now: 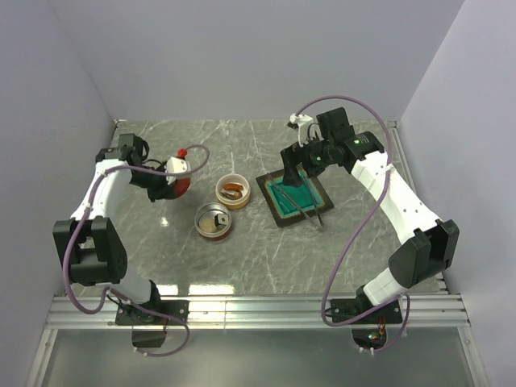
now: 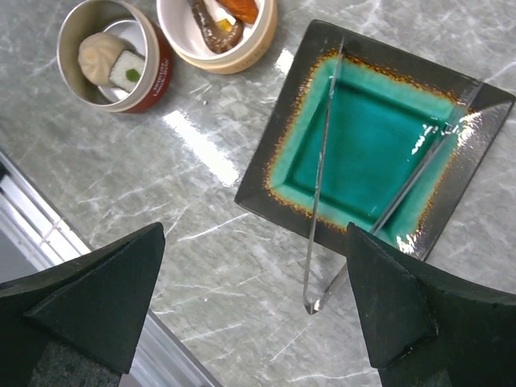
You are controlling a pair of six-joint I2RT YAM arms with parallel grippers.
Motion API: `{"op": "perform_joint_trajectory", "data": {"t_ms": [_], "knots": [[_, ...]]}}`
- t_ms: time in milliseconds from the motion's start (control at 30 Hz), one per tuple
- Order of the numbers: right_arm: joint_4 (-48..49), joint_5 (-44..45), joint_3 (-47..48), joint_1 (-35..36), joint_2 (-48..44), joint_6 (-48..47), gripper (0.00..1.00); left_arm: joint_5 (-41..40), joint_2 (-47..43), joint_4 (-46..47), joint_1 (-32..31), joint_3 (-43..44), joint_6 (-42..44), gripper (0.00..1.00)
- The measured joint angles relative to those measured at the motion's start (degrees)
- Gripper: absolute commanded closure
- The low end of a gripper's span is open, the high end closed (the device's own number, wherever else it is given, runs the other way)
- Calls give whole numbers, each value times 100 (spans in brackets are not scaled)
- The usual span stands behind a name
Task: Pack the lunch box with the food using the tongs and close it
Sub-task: Pick up the lid of the lunch box with the left arm, then pass the lid of the lunch box from the left arm to the right
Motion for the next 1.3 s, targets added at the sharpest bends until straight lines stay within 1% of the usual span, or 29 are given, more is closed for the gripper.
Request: {"op": "perform_joint_trajectory", "data": {"t_ms": [100,200,333,400,500,633,733,833,1000,1200,1233,1300], "knots": [[-2,-111,4,0,0,-103,0,542,-15,-485,9,546,-199,100],[7,-184,24,-2,-4,-422,0,1121,-22,-933,7,994,-343,100],[267,-184,-225,2,-278,-1213,0,1705,-70,-1285,-63,1263,-546,100],[472,-190,-525,52,-660,-1781,1,1921,-164,-1403,-175,1263,-695,100],[614,-232,-822,258,-1344,-2726,1,2166,-317,-1499,-529,1259,-933,100],[946,-225,-1182,944,-2275,-4225,1,2564,-479,-1602,-1095,1233,-1281,100],[1167,-256,-1416,1438,-2629,-5101,2,2837,-501,-1626,-1346,1233,-1526,100],[1349,-249,-1482,1775,-2592,-5626,4,3067,-501,-1644,-1547,1215,-1720,100],[1523,-223,-1613,2352,-2310,-6113,6,3338,-501,-1663,-1961,1215,-2011,100],[1506,-223,-1626,2918,-2022,-6363,10,3432,-498,-1681,-2481,1215,-2149,100],[1506,-225,-1626,2979,-1971,-6378,13,3453,-498,-1681,-2524,1215,-2153,100],[1504,-216,-1622,3073,-1880,-6380,17,3504,-490,-1683,-2544,1217,-2164,100]]}}
